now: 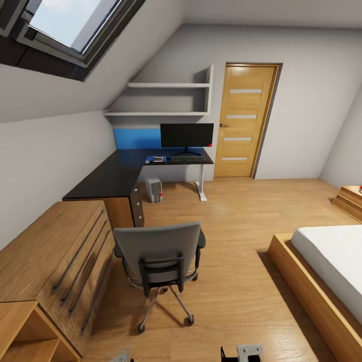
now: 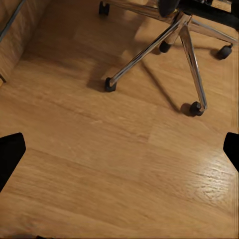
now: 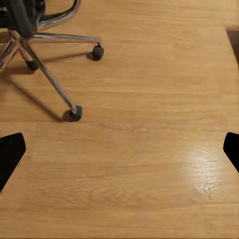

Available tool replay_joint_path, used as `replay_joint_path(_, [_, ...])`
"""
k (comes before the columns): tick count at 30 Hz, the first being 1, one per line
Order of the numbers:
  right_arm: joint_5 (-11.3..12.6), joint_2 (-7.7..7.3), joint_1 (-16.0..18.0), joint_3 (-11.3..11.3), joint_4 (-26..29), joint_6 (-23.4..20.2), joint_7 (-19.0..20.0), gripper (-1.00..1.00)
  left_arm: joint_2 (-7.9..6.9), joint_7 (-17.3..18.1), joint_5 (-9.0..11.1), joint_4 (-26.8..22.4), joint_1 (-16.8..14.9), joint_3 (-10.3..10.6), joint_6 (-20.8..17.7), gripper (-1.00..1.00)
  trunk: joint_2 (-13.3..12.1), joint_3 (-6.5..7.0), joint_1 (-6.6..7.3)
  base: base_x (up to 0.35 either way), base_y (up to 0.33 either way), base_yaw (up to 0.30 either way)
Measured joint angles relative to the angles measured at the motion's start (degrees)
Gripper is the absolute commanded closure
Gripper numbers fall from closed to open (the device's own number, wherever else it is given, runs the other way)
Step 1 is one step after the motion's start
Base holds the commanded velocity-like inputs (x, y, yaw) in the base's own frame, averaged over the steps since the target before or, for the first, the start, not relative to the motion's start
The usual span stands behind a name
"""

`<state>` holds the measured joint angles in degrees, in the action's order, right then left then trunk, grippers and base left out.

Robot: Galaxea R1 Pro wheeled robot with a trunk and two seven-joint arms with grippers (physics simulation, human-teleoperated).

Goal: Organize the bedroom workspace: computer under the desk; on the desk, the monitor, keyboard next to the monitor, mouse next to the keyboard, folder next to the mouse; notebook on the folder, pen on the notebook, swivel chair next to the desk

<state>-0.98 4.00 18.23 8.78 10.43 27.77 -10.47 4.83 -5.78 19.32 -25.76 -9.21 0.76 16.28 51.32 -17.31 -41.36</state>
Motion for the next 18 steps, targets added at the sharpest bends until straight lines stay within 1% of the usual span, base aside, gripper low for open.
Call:
replay_joint_path(1, [0.0, 0.57, 0.1, 0.0, 1.6, -2.3, -0.1, -1.00, -0.03, -0.3, -0.1, -2.7, 0.0, 0.0, -2.5, -1.00, 0.4, -0.18, -0.22, 0.000, 0.000, 0.000])
replay_joint_path(3, [0.0, 1.31, 0.3, 0.0, 3.0, -5.1, -0.1, -1.00, -0.05, -0.6, -0.1, -5.0, 0.0, 0.0, -4.9, -1.00, 1.2, -0.54, -0.66, 0.000, 0.000, 0.000])
replay_joint_path(7, [0.0, 3.03, 1.1, 0.0, 5.0, -10.8, -0.2, -1.00, -0.12, -0.8, -0.2, -7.5, -0.4, 0.0, -10.0, -1.00, 2.8, -1.26, -1.54, 0.000, 0.000, 0.000])
replay_joint_path(8, [0.0, 3.79, 1.9, 0.1, 5.8, -13.0, -0.2, -1.00, -0.14, -0.9, -0.2, -8.1, -1.2, 0.0, -12.4, -1.00, 3.2, -1.43, -1.76, 0.000, 0.000, 0.000])
replay_joint_path(9, [0.0, 4.17, 2.4, 0.1, 6.1, -13.9, -0.2, -1.00, -0.17, -0.9, -0.2, -8.3, -1.8, 0.0, -13.5, -1.00, 3.6, -1.62, -1.98, 0.000, 0.000, 0.000])
replay_joint_path(14, [-0.1, 6.00, 5.2, 0.1, 7.1, -17.2, -0.2, -1.00, -0.23, -1.0, -0.2, -8.9, -5.1, 0.0, -16.7, -1.00, 5.6, -2.51, -3.08, 0.000, 0.000, 0.000])
replay_joint_path(16, [-0.1, 6.00, 6.1, 0.2, 7.3, -17.8, -0.2, -1.00, -0.24, -1.0, -0.2, -9.0, -5.9, 0.0, -17.1, -1.00, 6.4, -2.88, -3.52, 0.000, 0.000, 0.000])
replay_joint_path(18, [-0.2, 6.00, 7.9, 0.2, 7.5, -18.3, -0.3, -1.00, -0.25, -1.0, -0.2, -9.2, -7.5, 0.0, -17.6, -1.00, 7.2, -3.23, -3.96, 0.000, 0.000, 0.000])
